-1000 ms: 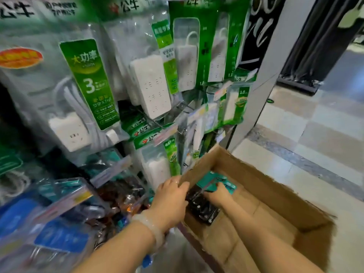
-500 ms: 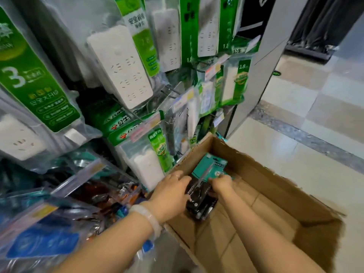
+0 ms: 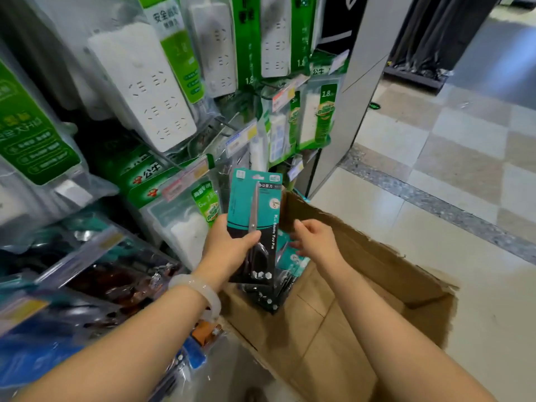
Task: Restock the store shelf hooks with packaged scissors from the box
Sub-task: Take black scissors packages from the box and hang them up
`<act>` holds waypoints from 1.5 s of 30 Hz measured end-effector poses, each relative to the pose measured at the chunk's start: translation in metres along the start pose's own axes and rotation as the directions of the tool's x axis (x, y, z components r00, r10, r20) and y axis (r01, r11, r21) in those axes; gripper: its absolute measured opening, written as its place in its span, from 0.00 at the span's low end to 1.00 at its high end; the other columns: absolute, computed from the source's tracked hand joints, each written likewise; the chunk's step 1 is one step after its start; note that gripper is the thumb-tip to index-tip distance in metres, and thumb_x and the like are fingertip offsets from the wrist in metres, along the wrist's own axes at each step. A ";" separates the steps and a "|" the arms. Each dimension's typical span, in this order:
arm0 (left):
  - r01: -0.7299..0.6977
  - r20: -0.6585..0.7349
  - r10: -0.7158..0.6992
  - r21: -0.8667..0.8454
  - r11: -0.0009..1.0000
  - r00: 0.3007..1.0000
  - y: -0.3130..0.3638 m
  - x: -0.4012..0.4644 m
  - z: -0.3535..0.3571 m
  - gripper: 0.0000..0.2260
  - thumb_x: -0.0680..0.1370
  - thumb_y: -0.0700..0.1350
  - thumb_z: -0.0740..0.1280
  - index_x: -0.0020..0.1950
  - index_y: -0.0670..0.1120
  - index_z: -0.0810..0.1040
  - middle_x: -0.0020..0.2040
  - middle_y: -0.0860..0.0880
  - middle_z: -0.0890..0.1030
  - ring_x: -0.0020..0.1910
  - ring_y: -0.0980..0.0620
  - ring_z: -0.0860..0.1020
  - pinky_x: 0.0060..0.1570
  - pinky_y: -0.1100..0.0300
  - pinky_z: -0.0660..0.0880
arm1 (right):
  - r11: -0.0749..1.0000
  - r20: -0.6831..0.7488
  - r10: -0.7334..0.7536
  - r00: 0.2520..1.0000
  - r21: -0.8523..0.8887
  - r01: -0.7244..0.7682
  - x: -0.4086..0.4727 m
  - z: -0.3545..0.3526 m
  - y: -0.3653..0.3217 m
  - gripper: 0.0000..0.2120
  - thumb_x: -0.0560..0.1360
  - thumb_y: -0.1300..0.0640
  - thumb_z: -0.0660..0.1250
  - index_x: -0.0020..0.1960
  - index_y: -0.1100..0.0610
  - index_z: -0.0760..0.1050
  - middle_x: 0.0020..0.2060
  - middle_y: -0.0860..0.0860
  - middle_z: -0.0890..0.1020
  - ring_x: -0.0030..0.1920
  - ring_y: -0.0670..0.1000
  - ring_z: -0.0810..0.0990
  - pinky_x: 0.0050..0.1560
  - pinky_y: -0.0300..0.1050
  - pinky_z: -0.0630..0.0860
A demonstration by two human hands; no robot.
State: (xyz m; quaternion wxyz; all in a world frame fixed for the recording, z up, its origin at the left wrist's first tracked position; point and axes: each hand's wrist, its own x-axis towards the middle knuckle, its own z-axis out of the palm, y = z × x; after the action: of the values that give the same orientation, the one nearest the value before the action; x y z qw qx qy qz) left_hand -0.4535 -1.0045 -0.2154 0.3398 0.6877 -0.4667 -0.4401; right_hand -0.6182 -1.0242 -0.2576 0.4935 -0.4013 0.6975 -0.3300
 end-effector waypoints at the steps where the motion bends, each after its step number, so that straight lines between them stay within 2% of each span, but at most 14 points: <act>1: 0.014 -0.025 -0.014 -0.021 1.000 1.000 -0.003 0.001 -0.008 0.19 0.72 0.42 0.72 0.61 0.45 0.72 0.54 0.51 0.78 0.53 0.51 0.77 0.54 0.57 0.73 | 0.991 -0.039 0.056 0.998 -0.117 -0.060 0.007 0.006 0.016 0.13 0.77 0.50 0.63 0.55 0.58 0.73 0.54 0.54 0.80 0.50 0.53 0.81 0.49 0.49 0.79; 4: 0.056 -0.103 -0.067 -0.103 0.993 0.992 -0.013 0.003 -0.026 0.17 0.72 0.41 0.72 0.59 0.44 0.74 0.55 0.47 0.80 0.54 0.48 0.78 0.56 0.53 0.75 | 0.970 0.003 0.198 0.980 -0.147 -0.196 0.018 0.034 0.061 0.26 0.71 0.56 0.73 0.63 0.63 0.67 0.58 0.55 0.77 0.60 0.57 0.77 0.62 0.51 0.73; 8: 0.078 -0.155 -0.104 -0.168 0.983 0.982 -0.027 0.002 -0.039 0.14 0.73 0.41 0.72 0.57 0.44 0.75 0.51 0.48 0.81 0.52 0.48 0.80 0.54 0.53 0.76 | 0.965 -0.087 0.238 0.967 -0.089 -0.246 0.030 0.064 0.082 0.33 0.63 0.54 0.78 0.60 0.60 0.64 0.56 0.55 0.78 0.58 0.57 0.78 0.60 0.54 0.74; 12: 0.095 -0.171 -0.135 -0.224 0.970 0.976 -0.035 0.002 -0.045 0.14 0.72 0.41 0.72 0.56 0.46 0.76 0.51 0.47 0.82 0.51 0.48 0.81 0.55 0.48 0.78 | 0.949 -0.189 0.285 0.940 -0.080 -0.304 0.038 0.074 0.076 0.30 0.63 0.53 0.76 0.53 0.55 0.58 0.54 0.56 0.78 0.55 0.60 0.77 0.58 0.55 0.75; 16: 0.085 -0.185 -0.129 -0.229 0.970 0.974 -0.040 -0.001 -0.047 0.14 0.72 0.41 0.73 0.55 0.47 0.76 0.52 0.47 0.82 0.51 0.48 0.80 0.55 0.50 0.77 | 0.956 -0.231 0.243 0.942 -0.110 -0.273 0.045 0.075 0.071 0.23 0.67 0.56 0.74 0.57 0.63 0.70 0.52 0.56 0.78 0.53 0.58 0.77 0.54 0.48 0.74; 19: 0.083 -0.188 -0.129 -0.239 0.968 0.974 -0.043 -0.003 -0.049 0.14 0.72 0.41 0.73 0.56 0.47 0.76 0.51 0.48 0.82 0.52 0.48 0.80 0.56 0.49 0.76 | 0.939 -0.167 0.341 0.925 0.110 -0.327 0.049 0.090 0.069 0.17 0.67 0.61 0.73 0.53 0.63 0.75 0.52 0.61 0.81 0.51 0.61 0.80 0.54 0.54 0.78; 23: 0.069 -0.196 -0.123 -0.259 0.963 0.973 -0.044 -0.007 -0.054 0.12 0.72 0.41 0.72 0.54 0.47 0.75 0.51 0.47 0.81 0.51 0.48 0.80 0.54 0.51 0.77 | 0.896 -0.160 0.376 0.913 0.313 -0.314 0.043 0.089 0.071 0.10 0.72 0.64 0.68 0.53 0.59 0.75 0.53 0.59 0.81 0.51 0.59 0.80 0.55 0.52 0.77; 26: 0.046 -0.202 -0.099 -0.251 0.967 0.974 -0.041 -0.014 -0.061 0.08 0.74 0.42 0.70 0.49 0.49 0.73 0.49 0.49 0.80 0.51 0.48 0.79 0.54 0.51 0.77 | 0.898 -0.147 0.277 0.950 0.391 -0.201 0.021 0.074 0.062 0.10 0.76 0.66 0.64 0.56 0.59 0.74 0.55 0.61 0.80 0.52 0.60 0.80 0.56 0.55 0.76; 28: 0.018 -0.213 -0.073 -0.248 0.969 0.974 -0.039 -0.020 -0.065 0.09 0.75 0.43 0.69 0.53 0.47 0.73 0.49 0.52 0.79 0.53 0.50 0.78 0.51 0.55 0.76 | 0.932 -0.183 0.163 0.969 0.352 -0.091 0.000 0.060 0.048 0.10 0.77 0.67 0.62 0.57 0.63 0.74 0.56 0.63 0.79 0.53 0.61 0.79 0.57 0.55 0.74; 30: -0.008 -0.223 -0.048 -0.247 0.969 0.974 -0.040 -0.029 -0.069 0.10 0.76 0.44 0.68 0.56 0.47 0.73 0.50 0.53 0.78 0.52 0.53 0.77 0.47 0.60 0.73 | 0.944 -0.208 0.034 0.978 0.329 0.037 -0.023 0.049 0.030 0.07 0.77 0.65 0.62 0.55 0.60 0.74 0.53 0.59 0.80 0.49 0.54 0.78 0.53 0.50 0.74; 33: -0.034 -0.240 -0.028 -0.249 0.968 0.970 -0.043 -0.049 -0.081 0.09 0.76 0.46 0.68 0.55 0.48 0.73 0.51 0.53 0.78 0.50 0.53 0.76 0.47 0.58 0.71 | 0.926 -0.211 -0.149 0.966 0.312 0.211 -0.062 0.046 -0.003 0.05 0.78 0.62 0.62 0.51 0.55 0.74 0.45 0.49 0.80 0.42 0.44 0.77 0.43 0.40 0.74; 36: -0.084 -0.292 0.009 -0.245 0.966 0.956 -0.045 -0.076 -0.102 0.08 0.76 0.47 0.67 0.53 0.48 0.72 0.47 0.55 0.76 0.46 0.55 0.75 0.45 0.60 0.69 | 0.888 -0.153 -0.324 0.934 0.292 0.356 -0.103 0.062 -0.032 0.06 0.78 0.62 0.62 0.52 0.55 0.75 0.46 0.49 0.81 0.46 0.47 0.80 0.46 0.40 0.74; 42: -0.242 -0.455 0.100 -0.266 0.933 0.885 -0.074 -0.155 -0.188 0.09 0.76 0.45 0.68 0.54 0.44 0.76 0.47 0.52 0.81 0.46 0.55 0.78 0.42 0.65 0.74 | 0.839 0.032 -0.482 0.876 0.307 0.450 -0.200 0.139 -0.048 0.05 0.77 0.62 0.64 0.46 0.53 0.76 0.46 0.51 0.83 0.51 0.57 0.81 0.56 0.56 0.77; 45: -0.271 -0.544 0.099 -0.247 0.930 0.834 -0.104 -0.210 -0.243 0.07 0.75 0.43 0.69 0.53 0.44 0.77 0.45 0.53 0.81 0.45 0.54 0.79 0.45 0.62 0.75 | 0.818 0.154 -0.536 0.830 0.339 0.465 -0.261 0.188 -0.049 0.08 0.77 0.64 0.62 0.47 0.52 0.76 0.46 0.47 0.82 0.47 0.47 0.82 0.51 0.46 0.78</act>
State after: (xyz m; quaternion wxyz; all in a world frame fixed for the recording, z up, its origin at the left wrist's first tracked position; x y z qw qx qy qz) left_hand -0.2307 -0.7583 -0.1538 0.5999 0.6691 -0.3460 -0.2697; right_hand -0.3783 -0.8275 -0.1606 0.5226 -0.5330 0.4450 -0.4948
